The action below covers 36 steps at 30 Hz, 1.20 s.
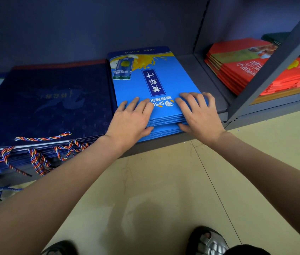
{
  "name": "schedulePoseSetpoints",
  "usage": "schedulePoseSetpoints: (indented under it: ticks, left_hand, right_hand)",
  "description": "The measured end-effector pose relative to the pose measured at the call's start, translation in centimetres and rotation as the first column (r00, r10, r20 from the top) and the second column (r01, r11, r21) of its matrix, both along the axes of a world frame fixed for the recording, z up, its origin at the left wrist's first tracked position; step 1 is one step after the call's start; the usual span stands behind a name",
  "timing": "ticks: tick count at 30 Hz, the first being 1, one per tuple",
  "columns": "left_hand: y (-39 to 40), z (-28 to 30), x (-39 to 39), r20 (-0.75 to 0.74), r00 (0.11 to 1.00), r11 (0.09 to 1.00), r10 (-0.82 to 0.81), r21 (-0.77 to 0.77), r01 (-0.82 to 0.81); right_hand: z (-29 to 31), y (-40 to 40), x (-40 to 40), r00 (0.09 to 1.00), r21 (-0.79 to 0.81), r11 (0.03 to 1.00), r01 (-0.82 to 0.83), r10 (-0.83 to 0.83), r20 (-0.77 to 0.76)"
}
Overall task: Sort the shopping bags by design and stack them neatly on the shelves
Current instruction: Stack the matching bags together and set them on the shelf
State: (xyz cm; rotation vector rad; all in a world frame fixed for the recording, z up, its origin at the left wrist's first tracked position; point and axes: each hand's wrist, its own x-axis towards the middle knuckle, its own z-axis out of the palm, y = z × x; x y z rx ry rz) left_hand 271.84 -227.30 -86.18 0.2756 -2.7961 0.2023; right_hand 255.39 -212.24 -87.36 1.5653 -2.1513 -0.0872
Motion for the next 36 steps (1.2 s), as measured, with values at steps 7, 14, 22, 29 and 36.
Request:
schedulePoseSetpoints:
  ticks: [7,14,22,29,36]
  left_hand:
    - [0.4,-0.3,0.0,0.04,0.999,1.0,0.023,0.005,-0.023]
    - [0.8,-1.5,0.4,0.085,0.994,0.998,0.068,-0.009,-0.068]
    - [0.9,-1.5,0.4,0.151,0.98,0.99,0.132,0.02,-0.137]
    - [1.4,-0.8,-0.3,0.222,0.963,0.979,0.153,0.1,-0.179]
    - [0.7,-0.2,0.1,0.097,0.99,0.99,0.105,0.086,-0.113]
  right_hand:
    - [-2.0,-0.5,1.6,0.988,-0.131,0.982,0.137,-0.126,0.09]
    - [-1.7,-0.1,0.9,0.934,-0.118,0.985,0.128,-0.08,0.347]
    - [1.4,1.1,-1.8,0.798,0.157,0.987,0.026,-0.116,0.591]
    - [1.9,-1.2,-0.2,0.796,0.32,0.941,0.106,-0.274,0.539]
    - [2.9,0.1,0.4,0.933,0.145,0.987,0.075,-0.121,0.338]
